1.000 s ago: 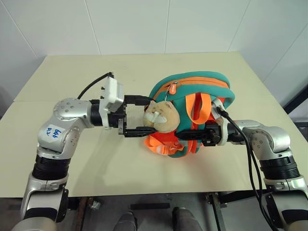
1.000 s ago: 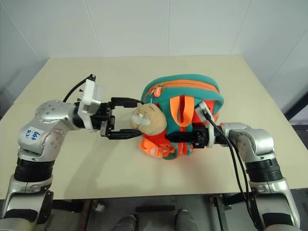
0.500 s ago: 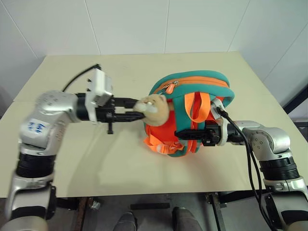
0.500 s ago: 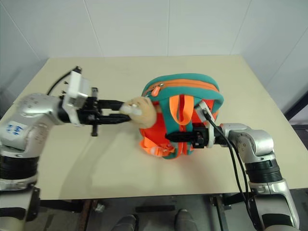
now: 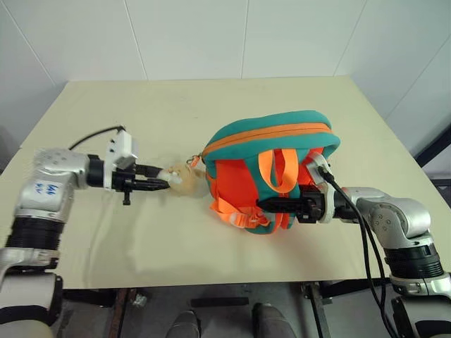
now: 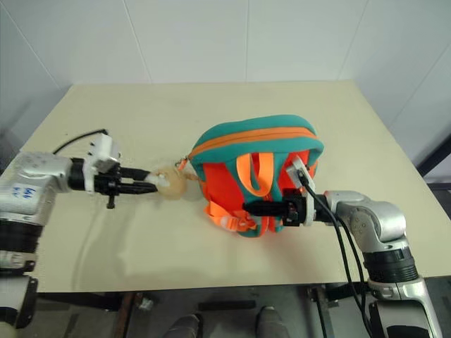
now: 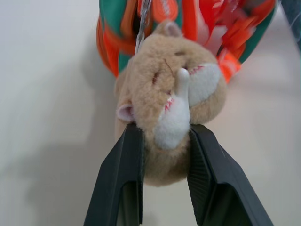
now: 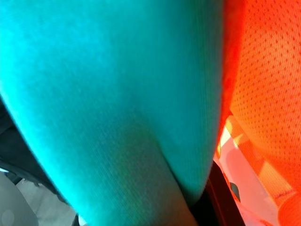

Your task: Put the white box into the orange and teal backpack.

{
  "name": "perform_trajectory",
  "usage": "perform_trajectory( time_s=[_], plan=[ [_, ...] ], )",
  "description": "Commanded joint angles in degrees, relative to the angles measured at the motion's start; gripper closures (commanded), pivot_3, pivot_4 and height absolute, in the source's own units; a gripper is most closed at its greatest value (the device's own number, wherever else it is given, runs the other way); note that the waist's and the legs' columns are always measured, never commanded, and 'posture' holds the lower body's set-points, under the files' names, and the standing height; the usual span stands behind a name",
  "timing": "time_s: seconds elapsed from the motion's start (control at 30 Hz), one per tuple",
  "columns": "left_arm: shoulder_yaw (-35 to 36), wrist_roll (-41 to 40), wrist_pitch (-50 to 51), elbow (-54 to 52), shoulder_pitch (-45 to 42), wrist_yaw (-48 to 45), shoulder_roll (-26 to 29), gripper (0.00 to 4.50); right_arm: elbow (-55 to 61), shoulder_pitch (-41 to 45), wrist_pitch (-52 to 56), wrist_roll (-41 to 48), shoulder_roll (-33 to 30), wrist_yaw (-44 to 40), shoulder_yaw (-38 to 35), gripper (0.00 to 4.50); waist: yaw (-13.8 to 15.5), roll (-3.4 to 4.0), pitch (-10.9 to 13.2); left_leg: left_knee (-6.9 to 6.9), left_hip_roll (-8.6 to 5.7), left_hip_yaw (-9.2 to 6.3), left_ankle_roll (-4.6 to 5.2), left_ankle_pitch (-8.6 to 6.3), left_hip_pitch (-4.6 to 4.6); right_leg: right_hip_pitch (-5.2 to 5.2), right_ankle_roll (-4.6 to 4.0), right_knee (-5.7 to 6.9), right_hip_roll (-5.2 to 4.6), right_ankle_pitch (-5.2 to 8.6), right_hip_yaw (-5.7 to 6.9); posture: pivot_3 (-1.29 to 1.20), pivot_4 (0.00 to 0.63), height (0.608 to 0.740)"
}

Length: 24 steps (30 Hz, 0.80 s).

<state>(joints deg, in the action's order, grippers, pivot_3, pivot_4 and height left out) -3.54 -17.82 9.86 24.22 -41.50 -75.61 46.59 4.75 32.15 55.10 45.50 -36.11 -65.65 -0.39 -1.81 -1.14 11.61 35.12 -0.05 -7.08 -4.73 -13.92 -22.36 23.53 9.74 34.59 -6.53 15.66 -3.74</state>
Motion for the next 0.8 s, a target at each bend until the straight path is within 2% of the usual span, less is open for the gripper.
perform_trajectory(
  time_s=[0.03,0.17,0.27,0.33,0.43,0.47,0.53,0.63,0.77,0.8],
  plan=[
    [-1.92,4.46,-5.53,9.22,-1.13,2.71,-5.08,3.28,2.69,-0.66,0.83,2.23,0.33,1.45,-1.98,4.5,0.13,0.0,0.0,0.0,0.0,0.0,0.0,0.0,0.0,-0.01,0.0,0.0,-0.01,0.0,0.0,0.0,0.15,0.74],
    [-2.88,8.22,-12.14,18.87,-2.83,7.56,-12.33,3.28,3.36,-1.01,1.04,3.16,1.19,3.06,-2.13,4.5,0.3,-0.03,-0.01,0.04,-0.01,-0.02,0.01,0.0,-0.01,-0.02,0.02,0.03,-0.01,-0.01,0.01,0.0,0.15,0.74],
    [-2.9,9.33,-15.15,21.44,-2.09,9.52,-15.26,3.28,3.99,-1.37,1.08,3.53,1.7,3.91,-2.19,4.5,0.34,0.02,-0.06,0.06,-0.02,-0.02,0.01,0.01,0.05,-0.07,0.03,0.05,-0.02,-0.02,0.0,0.0,0.15,0.74],
    [-3.03,9.61,-16.11,20.43,-0.85,9.25,-15.66,3.28,4.18,-1.54,0.98,3.62,2.0,4.45,-2.43,4.5,0.44,0.02,-0.07,0.06,-0.03,-0.01,0.02,0.02,0.13,-0.15,0.04,0.07,-0.04,-0.02,0.0,0.0,0.15,0.74],
    [-1.09,6.38,-12.45,10.03,3.0,7.24,-13.27,3.28,4.62,-1.69,-2.66,1.09,1.97,5.26,-2.56,4.5,0.39,0.02,-0.07,0.06,-0.03,-0.03,0.03,0.04,0.14,-0.17,0.03,0.08,-0.04,-0.08,0.0,0.0,0.15,0.74],
    [0.59,4.81,-8.91,4.84,4.81,7.81,-11.48,3.1,4.99,-1.81,-3.01,1.62,1.96,5.41,-3.46,4.5,0.32,0.02,-0.07,0.06,-0.03,-0.03,0.02,0.05,0.14,-0.17,0.03,0.08,-0.04,-0.09,0.0,0.0,0.15,0.74],
    [3.77,1.69,-2.85,-4.48,8.68,8.3,-8.05,2.65,5.48,-2.17,-3.1,3.11,2.19,6.68,-5.77,3.79,-0.02,0.01,-0.07,0.04,-0.02,-0.05,0.03,0.05,0.1,-0.13,0.01,0.09,-0.03,-0.09,0.0,0.0,0.15,0.74],
    [7.86,-0.17,0.57,-13.46,14.49,10.13,-3.95,1.76,8.84,-4.63,-6.47,1.96,0.42,5.22,-6.93,2.87,-0.15,0.02,-0.06,-0.1,0.01,-0.05,0.03,0.04,0.08,-0.02,-0.03,0.11,-0.02,-0.06,0.0,0.0,0.15,0.74],
    [12.73,-2.34,3.81,-22.66,23.13,12.7,-1.81,0.62,11.19,-8.74,-14.02,-4.89,-5.3,2.64,-6.07,1.62,0.18,0.05,-0.05,-0.13,0.01,-0.01,0.01,-0.02,0.04,0.03,-0.04,0.04,-0.04,0.02,0.0,0.0,0.15,0.74],
    [14.74,-3.67,5.17,-25.15,25.41,13.86,-1.89,0.22,11.05,-9.4,-14.96,-5.21,-6.04,3.16,-7.34,1.18,0.27,0.04,-0.04,-0.12,0.0,0.01,0.0,-0.04,0.03,0.0,-0.04,-0.03,-0.06,0.02,0.0,0.0,0.15,0.74]
  ],
)
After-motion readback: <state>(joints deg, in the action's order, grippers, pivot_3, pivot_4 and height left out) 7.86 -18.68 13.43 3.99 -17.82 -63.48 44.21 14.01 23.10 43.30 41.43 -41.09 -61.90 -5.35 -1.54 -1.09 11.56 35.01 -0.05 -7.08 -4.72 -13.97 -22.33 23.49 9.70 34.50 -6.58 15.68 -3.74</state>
